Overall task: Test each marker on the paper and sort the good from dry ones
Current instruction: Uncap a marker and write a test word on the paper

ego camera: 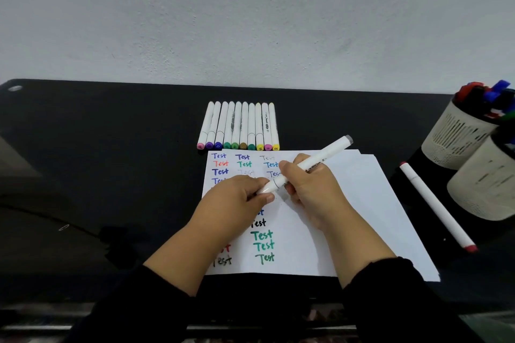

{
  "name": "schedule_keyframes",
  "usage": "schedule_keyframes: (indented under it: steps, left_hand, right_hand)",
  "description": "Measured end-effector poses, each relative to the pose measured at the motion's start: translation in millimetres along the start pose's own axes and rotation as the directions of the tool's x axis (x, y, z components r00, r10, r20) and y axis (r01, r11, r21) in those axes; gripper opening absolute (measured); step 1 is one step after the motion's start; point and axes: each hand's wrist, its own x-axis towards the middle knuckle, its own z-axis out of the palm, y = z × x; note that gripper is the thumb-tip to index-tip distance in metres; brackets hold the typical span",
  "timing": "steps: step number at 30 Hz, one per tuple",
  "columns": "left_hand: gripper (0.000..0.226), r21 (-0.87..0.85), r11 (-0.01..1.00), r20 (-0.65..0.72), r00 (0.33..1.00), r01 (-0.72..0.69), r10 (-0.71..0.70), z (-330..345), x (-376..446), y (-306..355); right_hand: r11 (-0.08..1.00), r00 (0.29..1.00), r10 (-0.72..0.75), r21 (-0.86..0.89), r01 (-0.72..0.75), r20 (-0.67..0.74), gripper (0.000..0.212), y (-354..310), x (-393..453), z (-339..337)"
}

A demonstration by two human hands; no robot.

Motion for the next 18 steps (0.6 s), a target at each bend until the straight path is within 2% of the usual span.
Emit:
schedule_keyframes:
  steps: [8, 15, 18]
  left_hand:
    - [0.031, -0.053, 0.996, -0.052, 0.996, 0.065, -0.067, 0.9, 1.4, 5.7]
    - [0.031, -0.172, 0.976, 0.045, 0.991, 0.135, -0.129, -5.5, 1.6, 7.5]
    - [0.033, -0.067, 0.993, -0.054, 0.993, 0.098, -0.102, -3.8, -0.9, 9.7]
  right_hand:
    - [0.999, 0.999, -0.046, 0.028, 0.047, -0.005, 0.032, 2.5, 1.2, 0.5]
    - [0.997, 0.997, -0.073, 0.021, 0.073, 0.009, 0.032, 2.0, -0.1, -0.8]
    - [0.997, 0.996, -0.013, 0.076, 0.02, -0.088, 0.031, 0.6, 0.0, 2.8]
